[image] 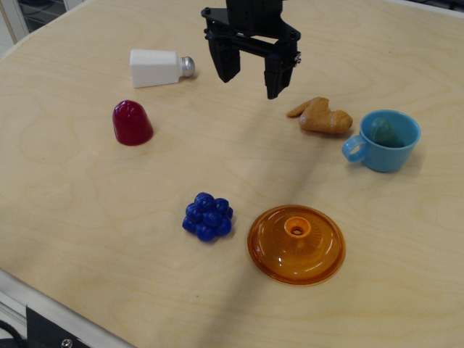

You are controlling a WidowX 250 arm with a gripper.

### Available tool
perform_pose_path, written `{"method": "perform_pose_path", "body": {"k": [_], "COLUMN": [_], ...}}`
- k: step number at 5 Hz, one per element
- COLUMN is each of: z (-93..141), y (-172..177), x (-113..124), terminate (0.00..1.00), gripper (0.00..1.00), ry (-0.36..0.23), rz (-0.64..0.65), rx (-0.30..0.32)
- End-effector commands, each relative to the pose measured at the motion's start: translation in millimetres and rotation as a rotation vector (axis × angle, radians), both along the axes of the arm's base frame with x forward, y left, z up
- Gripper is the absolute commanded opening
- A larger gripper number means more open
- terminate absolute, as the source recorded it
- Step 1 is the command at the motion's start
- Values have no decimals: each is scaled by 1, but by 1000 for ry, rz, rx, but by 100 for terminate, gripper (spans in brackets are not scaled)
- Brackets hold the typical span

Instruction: Take cucumber out of cup

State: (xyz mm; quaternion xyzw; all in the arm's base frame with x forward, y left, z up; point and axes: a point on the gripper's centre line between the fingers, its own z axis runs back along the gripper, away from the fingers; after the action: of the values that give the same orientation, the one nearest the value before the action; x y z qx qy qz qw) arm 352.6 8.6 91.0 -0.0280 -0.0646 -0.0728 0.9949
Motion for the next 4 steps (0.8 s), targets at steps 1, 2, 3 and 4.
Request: {"method": "perform_pose_path", "body": {"k": [1,2,3,4], "z": [36,31,17,6], "y": [-62,-90,-110,-115], "x": [6,4,7,17], "terminate": [0,0,0,0], "gripper": [100,100,100,100], "ry": [-112,-113,-112,-99], "rz": [-272,-351,-391,-377], "rx": [-29,-21,-29,-25]}}
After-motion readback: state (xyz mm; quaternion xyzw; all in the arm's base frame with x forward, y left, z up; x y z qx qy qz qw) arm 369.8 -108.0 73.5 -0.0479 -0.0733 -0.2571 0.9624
